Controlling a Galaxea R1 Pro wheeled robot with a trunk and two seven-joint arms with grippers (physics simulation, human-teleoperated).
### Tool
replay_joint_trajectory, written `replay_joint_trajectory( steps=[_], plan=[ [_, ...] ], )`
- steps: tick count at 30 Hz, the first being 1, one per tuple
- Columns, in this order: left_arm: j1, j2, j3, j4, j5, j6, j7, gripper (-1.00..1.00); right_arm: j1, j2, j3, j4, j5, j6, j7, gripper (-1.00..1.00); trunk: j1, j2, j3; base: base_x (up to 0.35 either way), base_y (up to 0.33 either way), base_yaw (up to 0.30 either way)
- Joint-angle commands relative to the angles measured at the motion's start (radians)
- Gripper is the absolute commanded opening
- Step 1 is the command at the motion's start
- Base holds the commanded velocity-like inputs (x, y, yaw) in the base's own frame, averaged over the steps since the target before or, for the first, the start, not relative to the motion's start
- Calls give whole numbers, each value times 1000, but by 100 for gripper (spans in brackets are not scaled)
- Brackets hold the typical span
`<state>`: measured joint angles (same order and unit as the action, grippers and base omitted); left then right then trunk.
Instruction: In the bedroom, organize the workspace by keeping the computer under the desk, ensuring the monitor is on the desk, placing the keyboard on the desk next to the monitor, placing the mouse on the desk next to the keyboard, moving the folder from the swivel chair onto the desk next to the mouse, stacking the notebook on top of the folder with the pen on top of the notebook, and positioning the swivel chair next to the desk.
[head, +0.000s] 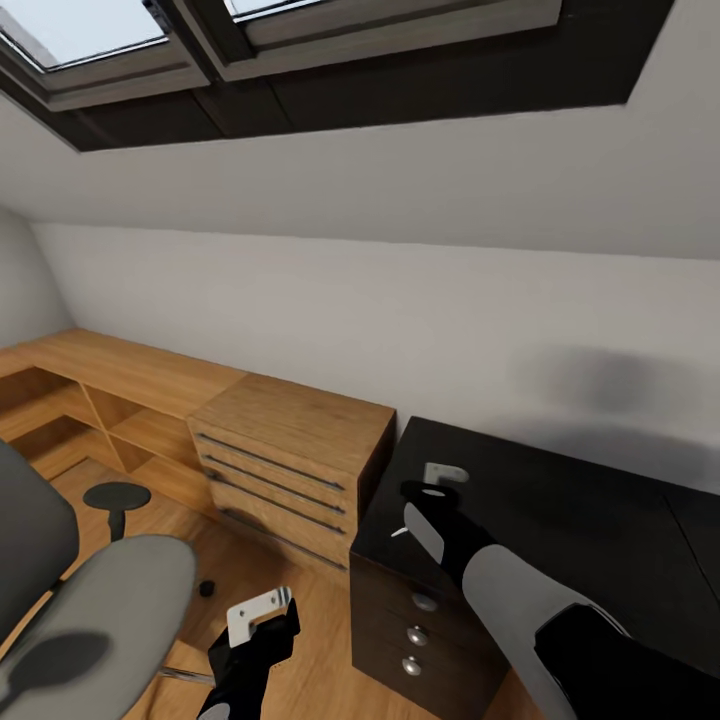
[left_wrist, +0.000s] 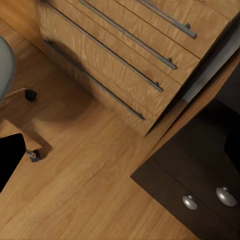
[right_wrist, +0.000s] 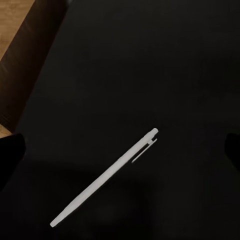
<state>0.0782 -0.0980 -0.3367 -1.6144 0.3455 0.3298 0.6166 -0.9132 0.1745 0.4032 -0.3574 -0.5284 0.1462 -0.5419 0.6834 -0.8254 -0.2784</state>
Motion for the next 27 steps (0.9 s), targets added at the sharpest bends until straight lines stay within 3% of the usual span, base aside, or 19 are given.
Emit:
replay_joint_trajectory(
  steps=[1, 9, 27],
  plan=[
    [0, 0, -1, -3, 6, 3, 6, 100, -1, 0, 5, 1, 0, 8, 14, 100, 4, -8, -4, 1, 0, 0],
    [0, -1, -3, -4, 6, 3, 6, 100, -1, 0, 2, 48, 1, 0, 58, 100, 35, -64, -30, 0, 0, 0],
    [0, -2, -4, -4, 6, 3, 6, 100, -1, 0, 0, 56, -1, -2, 61, 100, 104, -190, -86, 0, 0, 0]
  ],
)
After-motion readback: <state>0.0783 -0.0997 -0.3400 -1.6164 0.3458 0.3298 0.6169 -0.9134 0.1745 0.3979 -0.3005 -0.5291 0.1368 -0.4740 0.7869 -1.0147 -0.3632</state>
